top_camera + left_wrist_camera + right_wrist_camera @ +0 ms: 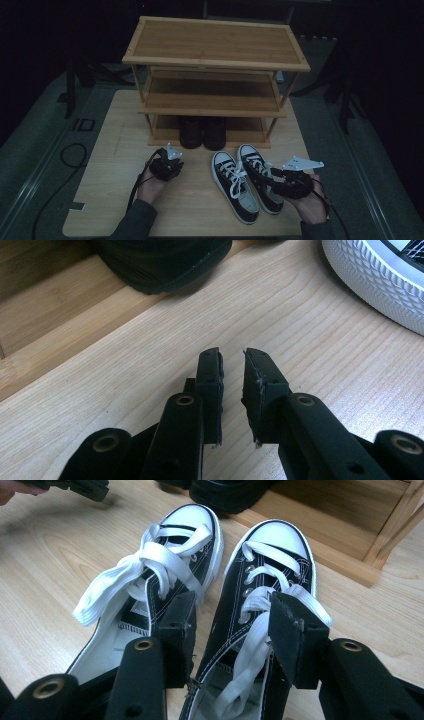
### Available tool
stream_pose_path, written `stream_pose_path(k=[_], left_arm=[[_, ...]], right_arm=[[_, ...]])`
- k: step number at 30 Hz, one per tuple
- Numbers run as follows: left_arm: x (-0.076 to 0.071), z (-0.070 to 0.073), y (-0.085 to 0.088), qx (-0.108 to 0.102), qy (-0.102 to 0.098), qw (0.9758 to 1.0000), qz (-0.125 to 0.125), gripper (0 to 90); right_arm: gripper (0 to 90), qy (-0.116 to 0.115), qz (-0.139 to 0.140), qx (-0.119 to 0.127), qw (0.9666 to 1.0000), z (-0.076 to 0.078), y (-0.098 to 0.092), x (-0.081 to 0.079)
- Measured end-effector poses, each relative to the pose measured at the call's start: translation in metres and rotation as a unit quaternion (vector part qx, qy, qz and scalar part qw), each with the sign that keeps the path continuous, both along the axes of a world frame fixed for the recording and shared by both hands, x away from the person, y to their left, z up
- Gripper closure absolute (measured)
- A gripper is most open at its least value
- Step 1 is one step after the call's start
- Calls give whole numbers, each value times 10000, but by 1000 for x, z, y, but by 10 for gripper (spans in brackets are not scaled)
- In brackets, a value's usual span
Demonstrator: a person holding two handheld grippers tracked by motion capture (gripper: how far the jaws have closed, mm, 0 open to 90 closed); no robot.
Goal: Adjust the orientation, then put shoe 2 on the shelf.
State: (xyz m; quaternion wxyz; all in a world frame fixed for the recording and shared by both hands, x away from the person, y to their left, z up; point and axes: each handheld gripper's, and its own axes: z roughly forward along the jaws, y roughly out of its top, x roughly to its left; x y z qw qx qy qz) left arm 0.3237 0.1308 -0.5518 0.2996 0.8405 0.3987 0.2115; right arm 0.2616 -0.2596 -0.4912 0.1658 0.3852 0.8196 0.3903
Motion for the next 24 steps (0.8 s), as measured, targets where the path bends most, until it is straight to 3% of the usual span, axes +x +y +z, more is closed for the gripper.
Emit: stream_pose_path(k=[7,11,17,24], left_arm=[[0,0,-1,5,9,10000,1,777],[0,0,-1,6,8,10000,-2,776],[0,0,-2,5,7,10000,-10,771],[0,-1,-1,-8,13,10000,3,768]], right_arm=[[539,129,124,-137,9997,-8,2,-6],[544,312,134,-221,9992,-17,3,-6],[502,420,102,-344,9985,-24,3,-5],[588,496,-28,-294,9983,-33,12,3]])
